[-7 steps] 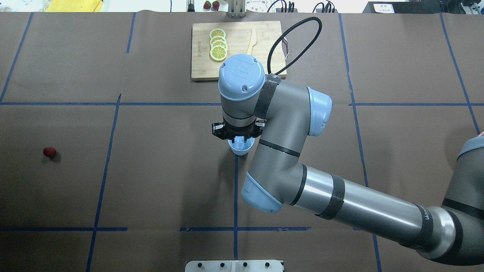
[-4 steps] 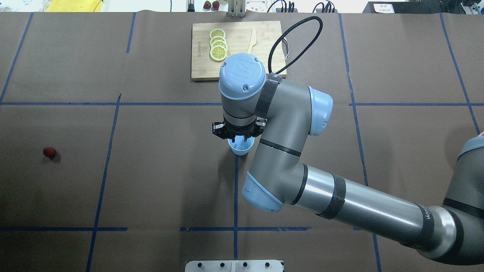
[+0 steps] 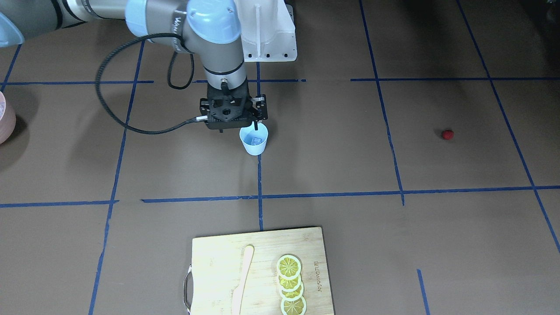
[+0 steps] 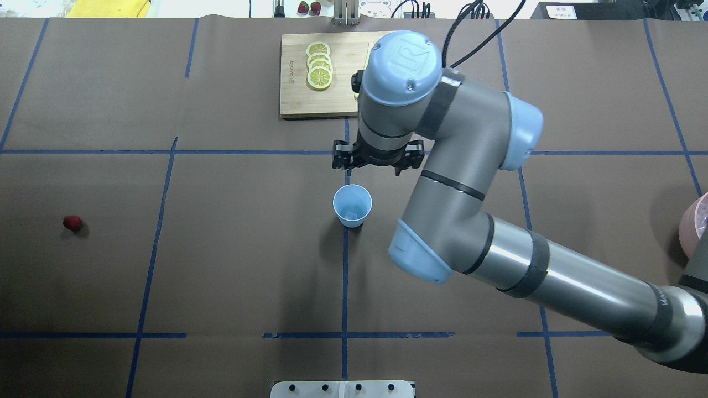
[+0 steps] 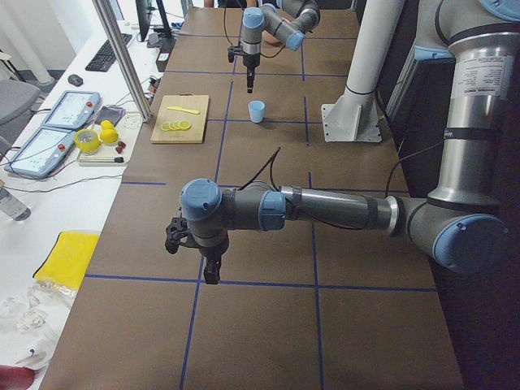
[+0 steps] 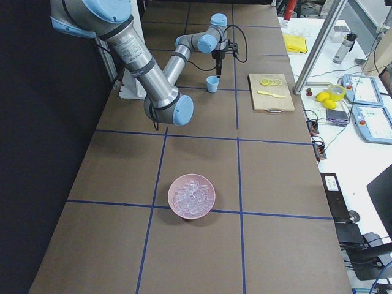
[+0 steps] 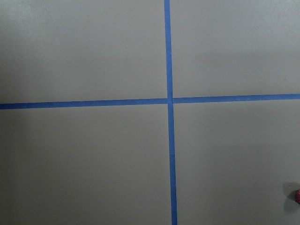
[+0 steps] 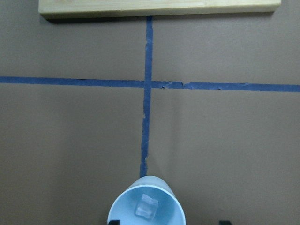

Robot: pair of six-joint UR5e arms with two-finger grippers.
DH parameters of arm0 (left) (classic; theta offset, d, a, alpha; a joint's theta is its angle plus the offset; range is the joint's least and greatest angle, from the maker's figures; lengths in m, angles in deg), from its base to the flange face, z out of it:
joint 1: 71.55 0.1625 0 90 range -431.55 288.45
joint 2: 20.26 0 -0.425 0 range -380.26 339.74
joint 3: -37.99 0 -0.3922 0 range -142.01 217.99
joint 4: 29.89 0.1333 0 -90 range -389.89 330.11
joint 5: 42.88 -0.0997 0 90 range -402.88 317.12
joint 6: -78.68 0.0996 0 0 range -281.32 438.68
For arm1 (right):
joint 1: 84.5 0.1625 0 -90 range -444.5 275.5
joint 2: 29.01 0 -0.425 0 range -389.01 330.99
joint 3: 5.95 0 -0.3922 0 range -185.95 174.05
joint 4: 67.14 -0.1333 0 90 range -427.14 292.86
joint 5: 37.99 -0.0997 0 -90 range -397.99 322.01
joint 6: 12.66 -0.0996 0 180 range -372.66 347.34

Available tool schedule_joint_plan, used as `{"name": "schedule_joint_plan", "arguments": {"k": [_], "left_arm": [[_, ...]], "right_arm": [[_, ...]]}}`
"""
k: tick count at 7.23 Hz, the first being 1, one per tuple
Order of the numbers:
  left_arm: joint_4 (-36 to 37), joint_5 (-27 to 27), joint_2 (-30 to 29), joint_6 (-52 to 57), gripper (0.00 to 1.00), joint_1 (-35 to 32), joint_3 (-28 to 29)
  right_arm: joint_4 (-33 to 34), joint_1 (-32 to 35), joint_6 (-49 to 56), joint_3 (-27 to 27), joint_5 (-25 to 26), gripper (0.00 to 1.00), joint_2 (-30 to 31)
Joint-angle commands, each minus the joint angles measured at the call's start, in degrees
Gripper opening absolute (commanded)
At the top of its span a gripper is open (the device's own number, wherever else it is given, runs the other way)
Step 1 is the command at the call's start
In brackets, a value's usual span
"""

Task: Put ice and strawberries in cup
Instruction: 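Withdraw the right gripper back toward the pink ice bowl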

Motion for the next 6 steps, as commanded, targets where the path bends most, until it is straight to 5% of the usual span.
{"name": "schedule_joint_plan", "arguments": {"k": [1, 6], "left_arm": [[0.0, 0.0, -0.09, 0.0, 1.0, 0.0, -0.07], [-0.35, 0.09, -0.09, -1.59, 1.0, 0.0, -0.16]], "right_arm": [[1.44, 1.49, 0.65, -2.5, -0.31, 0.99, 2.22], [1.27, 17.9, 26.7, -16.81, -10.05, 0.99, 24.15]]}}
